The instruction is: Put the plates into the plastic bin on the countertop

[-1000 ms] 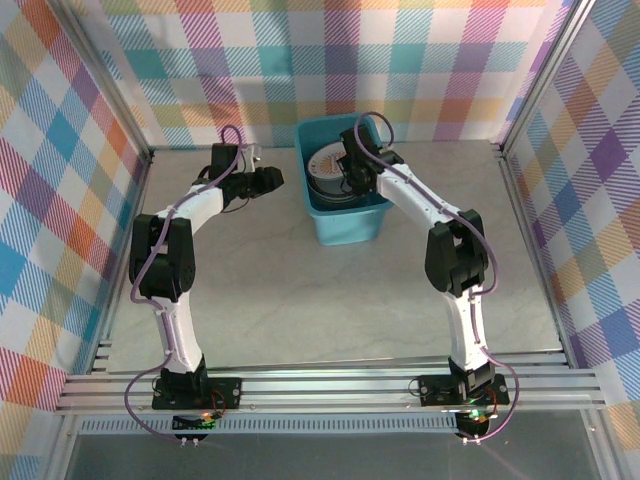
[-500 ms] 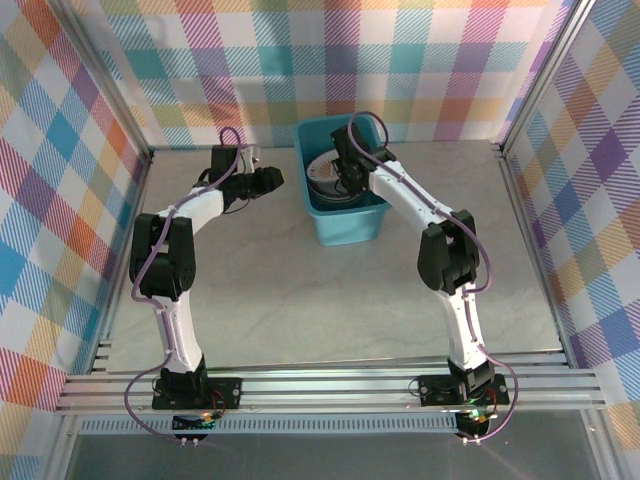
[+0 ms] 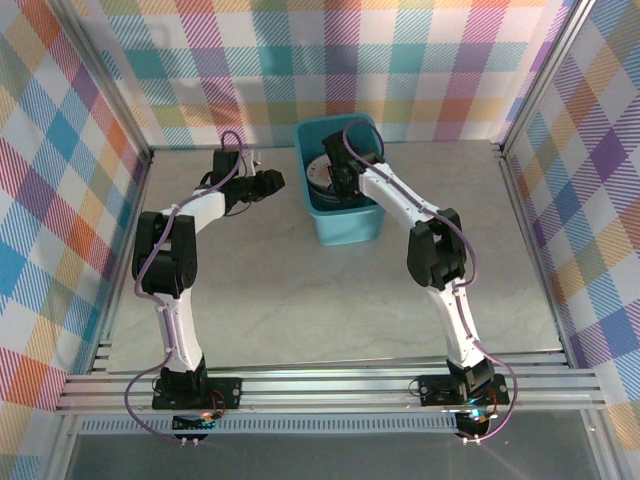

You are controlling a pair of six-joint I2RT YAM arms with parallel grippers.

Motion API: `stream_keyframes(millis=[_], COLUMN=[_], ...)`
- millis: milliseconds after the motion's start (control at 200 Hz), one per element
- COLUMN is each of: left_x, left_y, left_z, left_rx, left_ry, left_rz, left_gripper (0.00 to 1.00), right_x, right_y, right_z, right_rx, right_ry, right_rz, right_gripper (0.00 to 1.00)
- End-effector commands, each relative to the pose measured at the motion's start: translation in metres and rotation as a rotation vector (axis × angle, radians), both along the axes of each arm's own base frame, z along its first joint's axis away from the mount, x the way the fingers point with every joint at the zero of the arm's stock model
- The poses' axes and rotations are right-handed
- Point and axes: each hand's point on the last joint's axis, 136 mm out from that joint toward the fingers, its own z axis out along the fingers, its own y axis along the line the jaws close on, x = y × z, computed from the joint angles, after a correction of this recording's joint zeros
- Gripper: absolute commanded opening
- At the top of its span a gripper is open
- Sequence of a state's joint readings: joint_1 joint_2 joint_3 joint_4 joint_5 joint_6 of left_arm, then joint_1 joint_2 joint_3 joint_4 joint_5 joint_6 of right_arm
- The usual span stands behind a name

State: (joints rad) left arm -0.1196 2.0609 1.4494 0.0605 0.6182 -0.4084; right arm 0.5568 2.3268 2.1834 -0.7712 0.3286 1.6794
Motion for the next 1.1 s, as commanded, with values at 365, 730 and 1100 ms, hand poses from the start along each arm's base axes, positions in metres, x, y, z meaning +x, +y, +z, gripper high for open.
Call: stream_keyframes(millis=[365,730,1100], left_x=[0.002,0.0,-0.002], left_y=[0.003,0.005,0.006], left_z=[-0.005,-0.002,0.005], left_rx=[-0.019,-0.014,-0.012], left_ry=[-0.002,-0.003,-0.014], left_rz=[-0.003,0.002,0.008], left_gripper=[0.42,0.42,0.42], right_x=[-0.012,-0.011,-0.002], right_y=[0.026,0.028,0.027], right_z=[-0.025,-0.025,-0.012], right_rx=[0.089,0.093,0.08], right_ry=[0.094,0.085,-0.003], right_rz=[0.029,0.039,0.057], right_gripper=[0.0,0.22,0.55])
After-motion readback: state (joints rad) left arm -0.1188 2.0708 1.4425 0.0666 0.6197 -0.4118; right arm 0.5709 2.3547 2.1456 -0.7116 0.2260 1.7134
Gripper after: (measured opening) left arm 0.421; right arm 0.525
